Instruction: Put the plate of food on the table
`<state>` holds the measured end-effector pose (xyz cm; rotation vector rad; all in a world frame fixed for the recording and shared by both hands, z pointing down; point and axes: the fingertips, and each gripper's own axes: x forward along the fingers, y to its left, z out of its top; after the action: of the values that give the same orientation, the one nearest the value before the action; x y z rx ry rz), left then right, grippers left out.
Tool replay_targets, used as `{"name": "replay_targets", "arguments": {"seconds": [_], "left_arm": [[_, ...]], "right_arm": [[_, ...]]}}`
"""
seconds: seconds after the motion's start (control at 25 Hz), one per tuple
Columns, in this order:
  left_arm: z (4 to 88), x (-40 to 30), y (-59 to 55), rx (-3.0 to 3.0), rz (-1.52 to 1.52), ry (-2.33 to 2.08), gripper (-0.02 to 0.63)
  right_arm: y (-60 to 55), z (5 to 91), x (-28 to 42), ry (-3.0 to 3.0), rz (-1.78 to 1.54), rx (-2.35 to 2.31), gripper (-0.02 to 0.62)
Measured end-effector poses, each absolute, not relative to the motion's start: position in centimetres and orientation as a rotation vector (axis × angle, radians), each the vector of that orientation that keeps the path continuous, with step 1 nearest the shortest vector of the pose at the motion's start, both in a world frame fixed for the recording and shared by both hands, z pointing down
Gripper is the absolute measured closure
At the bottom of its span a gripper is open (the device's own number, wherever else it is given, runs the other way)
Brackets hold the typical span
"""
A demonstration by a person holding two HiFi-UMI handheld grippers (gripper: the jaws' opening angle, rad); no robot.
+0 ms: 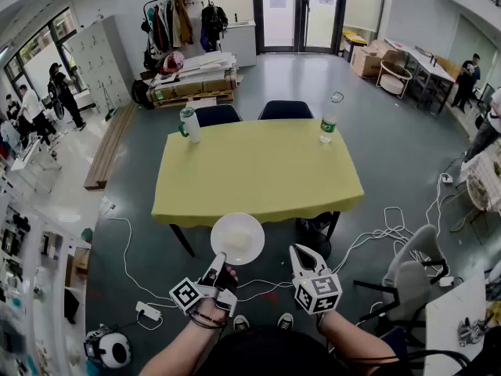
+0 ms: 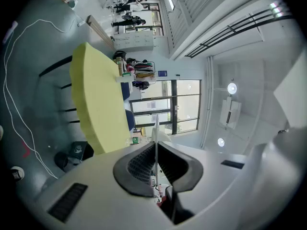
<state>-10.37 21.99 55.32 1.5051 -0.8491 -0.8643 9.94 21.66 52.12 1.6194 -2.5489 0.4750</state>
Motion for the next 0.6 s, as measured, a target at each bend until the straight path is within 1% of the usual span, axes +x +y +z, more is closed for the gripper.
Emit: {"name": "replay_targets", "arguments": {"seconds": [0.6], "left_arm": [[56.0,-12.8,22.6,1.476,-0.866,-0.866,0.583]], "right_arm": [[22.6,52.6,7.4,-2.588,0.431,1.588,0.583]]}}
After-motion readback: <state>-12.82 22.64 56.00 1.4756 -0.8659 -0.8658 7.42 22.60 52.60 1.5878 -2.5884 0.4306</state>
